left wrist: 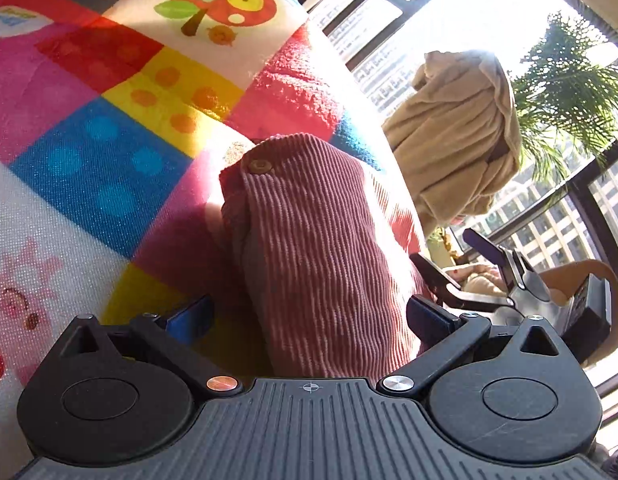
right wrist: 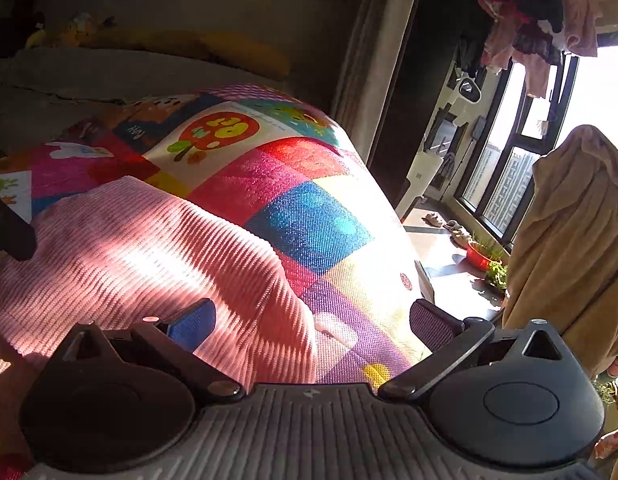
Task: Fold clothes
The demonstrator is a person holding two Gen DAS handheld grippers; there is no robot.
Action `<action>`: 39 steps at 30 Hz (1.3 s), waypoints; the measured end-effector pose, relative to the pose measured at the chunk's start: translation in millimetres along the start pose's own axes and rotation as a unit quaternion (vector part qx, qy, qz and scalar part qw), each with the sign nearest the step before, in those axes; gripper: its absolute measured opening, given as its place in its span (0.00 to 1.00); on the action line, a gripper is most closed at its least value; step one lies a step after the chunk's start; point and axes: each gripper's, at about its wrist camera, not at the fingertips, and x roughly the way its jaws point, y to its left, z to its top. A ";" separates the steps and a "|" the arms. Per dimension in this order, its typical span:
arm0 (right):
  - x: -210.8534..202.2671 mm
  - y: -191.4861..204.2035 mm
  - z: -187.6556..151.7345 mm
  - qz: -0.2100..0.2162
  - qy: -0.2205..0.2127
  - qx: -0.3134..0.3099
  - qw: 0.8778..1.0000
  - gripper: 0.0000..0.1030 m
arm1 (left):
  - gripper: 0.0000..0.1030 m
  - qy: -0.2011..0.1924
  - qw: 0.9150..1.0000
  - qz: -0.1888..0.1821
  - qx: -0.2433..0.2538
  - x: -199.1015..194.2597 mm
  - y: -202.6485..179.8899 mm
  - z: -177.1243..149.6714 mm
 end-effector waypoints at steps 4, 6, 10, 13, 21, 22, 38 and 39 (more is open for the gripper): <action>-36.2 43.5 -4.0 0.090 -0.016 -0.048 0.995 1.00 | 1.00 0.014 0.998 -0.053 -0.015 0.8 -16.7 8.6; -41.3 70.7 -7.3 0.107 -0.021 -0.085 0.990 1.00 | 1.00 0.013 0.998 -0.058 0.001 -0.3 -29.7 11.6; -10.3 112.1 -14.5 0.030 -0.017 -0.166 0.986 1.00 | 1.00 0.013 0.998 -0.068 0.011 -5.6 -46.2 15.9; -6.7 89.3 0.8 0.001 -0.033 -0.120 0.992 0.98 | 1.00 -0.022 0.997 -0.069 0.026 -30.1 -47.2 21.3; -0.7 9.8 25.0 -0.030 -0.025 0.020 0.999 0.98 | 1.00 -0.095 0.994 -0.058 -0.001 -51.3 -0.2 51.1; 0.6 4.7 25.5 -0.030 -0.024 0.029 0.999 0.98 | 1.00 -0.084 0.995 -0.062 0.002 -41.9 3.6 53.2; 28.1 -28.6 24.6 0.045 -0.009 0.084 0.995 1.00 | 1.00 0.095 0.957 -0.124 0.245 52.6 -1.3 57.8; 28.5 -29.0 24.6 0.049 -0.008 0.085 0.995 1.00 | 1.00 0.098 0.957 -0.136 0.239 53.8 0.9 58.2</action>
